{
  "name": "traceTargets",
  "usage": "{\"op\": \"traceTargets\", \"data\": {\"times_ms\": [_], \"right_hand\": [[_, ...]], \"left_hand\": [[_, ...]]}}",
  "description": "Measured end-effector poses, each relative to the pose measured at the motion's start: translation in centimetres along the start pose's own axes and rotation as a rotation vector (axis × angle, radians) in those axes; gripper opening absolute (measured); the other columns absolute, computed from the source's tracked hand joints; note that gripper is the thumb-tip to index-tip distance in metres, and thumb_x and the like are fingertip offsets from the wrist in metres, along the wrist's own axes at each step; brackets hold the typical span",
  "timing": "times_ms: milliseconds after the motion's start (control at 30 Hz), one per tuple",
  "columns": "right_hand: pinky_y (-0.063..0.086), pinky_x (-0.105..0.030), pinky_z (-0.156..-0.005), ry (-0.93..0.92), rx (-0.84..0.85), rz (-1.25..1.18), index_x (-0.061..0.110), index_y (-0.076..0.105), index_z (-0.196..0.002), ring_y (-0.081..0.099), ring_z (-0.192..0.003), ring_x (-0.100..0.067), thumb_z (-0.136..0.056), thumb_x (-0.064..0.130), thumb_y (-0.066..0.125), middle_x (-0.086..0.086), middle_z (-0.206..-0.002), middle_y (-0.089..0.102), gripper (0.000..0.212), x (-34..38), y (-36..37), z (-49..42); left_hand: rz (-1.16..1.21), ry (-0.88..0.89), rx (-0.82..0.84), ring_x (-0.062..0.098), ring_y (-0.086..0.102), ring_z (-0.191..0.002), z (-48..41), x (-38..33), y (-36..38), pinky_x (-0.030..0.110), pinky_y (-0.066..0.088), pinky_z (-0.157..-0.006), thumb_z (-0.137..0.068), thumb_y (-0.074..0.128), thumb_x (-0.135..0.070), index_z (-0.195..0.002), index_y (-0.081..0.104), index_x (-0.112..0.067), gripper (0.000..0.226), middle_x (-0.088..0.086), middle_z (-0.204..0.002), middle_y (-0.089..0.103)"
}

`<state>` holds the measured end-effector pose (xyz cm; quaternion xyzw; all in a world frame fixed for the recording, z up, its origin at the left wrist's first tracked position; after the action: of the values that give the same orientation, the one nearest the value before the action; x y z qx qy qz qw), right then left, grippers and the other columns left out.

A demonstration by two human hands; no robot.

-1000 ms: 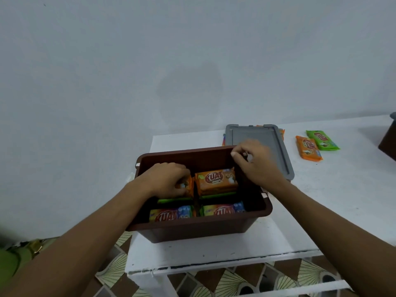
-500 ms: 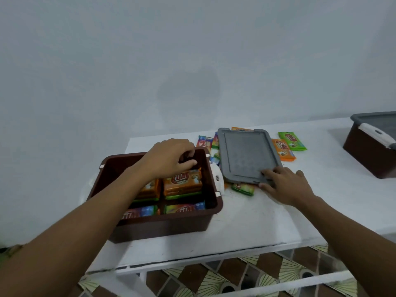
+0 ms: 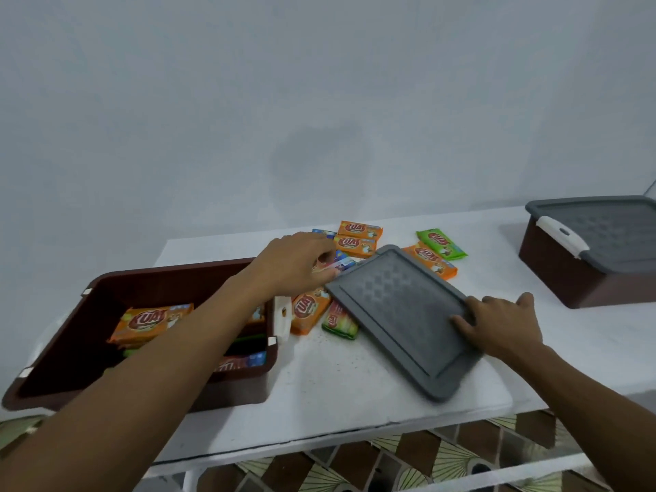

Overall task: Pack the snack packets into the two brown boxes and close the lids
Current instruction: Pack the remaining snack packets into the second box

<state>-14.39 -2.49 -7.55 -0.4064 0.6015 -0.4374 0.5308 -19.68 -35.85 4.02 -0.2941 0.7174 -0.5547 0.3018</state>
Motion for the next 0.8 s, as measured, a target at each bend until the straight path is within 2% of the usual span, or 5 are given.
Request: {"op": "traceTargets", "data": {"times_ms": [133,267,433,533,800], "right_hand": [[0.040,-0.045,-0.096,-0.058,-0.018,-0.154,0.028,0.045,-0.133,0.049,-0.116,-0.023,-0.093,0.049,0.040,-0.005,-0.129,0.052,0.046,0.7,0.3,-1.3],[0.019,-0.053,-0.114,-0.211,0.182,-0.382,0.049,0.017,-0.148,0.017,-0.146,-0.030,-0.091,0.070,0.028,-0.004,-0.161,0.012,0.061,4.2,1.3,-1.4],[0.041,-0.050,-0.101,-0.169,0.101,-0.455,0.043,0.054,-0.105,0.048,-0.120,-0.026,-0.083,0.080,0.015,-0.002,-0.125,0.052,0.057,0.4,1.6,-2.7],[0.049,-0.043,-0.085,-0.138,0.061,-0.425,0.035,0.051,-0.079,0.055,-0.095,-0.021,-0.083,0.076,0.023,0.003,-0.098,0.056,0.050,-2.6,1.8,-4.2],[0.041,-0.047,-0.098,-0.102,0.002,-0.328,0.030,0.053,-0.106,0.052,-0.111,-0.022,-0.086,0.051,0.050,0.000,-0.120,0.056,0.029,-1.4,1.9,-5.0]], "left_hand": [[-0.016,-0.022,0.041,0.015,0.053,-0.084,-2.3,-1.5,1.0,0.031,0.042,-0.063,-0.090,0.055,-0.044,-0.092,0.053,-0.026,0.018,-0.011,-0.094,0.055],[-0.003,-0.064,0.092,0.013,0.049,-0.083,-4.0,-2.7,2.3,0.027,0.033,-0.060,-0.093,0.053,-0.042,-0.095,0.055,-0.024,0.018,-0.012,-0.094,0.051],[0.009,-0.148,0.188,0.015,0.055,-0.086,-5.0,-3.0,3.8,0.039,0.050,-0.075,-0.096,0.049,-0.039,-0.090,0.055,-0.026,0.016,-0.008,-0.097,0.058],[-0.008,-0.222,0.232,0.016,0.055,-0.087,-5.4,-2.8,4.7,0.041,0.051,-0.077,-0.097,0.048,-0.037,-0.090,0.053,-0.027,0.013,-0.005,-0.100,0.059],[-0.153,-0.416,0.474,0.024,0.055,-0.104,-3.9,-4.7,10.6,0.039,0.049,-0.086,-0.083,0.061,-0.061,-0.121,0.051,-0.016,0.059,0.007,-0.125,0.052]]}}
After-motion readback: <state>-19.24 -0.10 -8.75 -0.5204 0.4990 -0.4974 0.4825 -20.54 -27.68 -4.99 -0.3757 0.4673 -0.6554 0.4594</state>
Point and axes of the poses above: each hand's wrist, its own z-axis away from the middle knuckle, its own y-axis out of the palm, x = y × z, the point moved 4 cm from there along -z, towards the middle knuckle
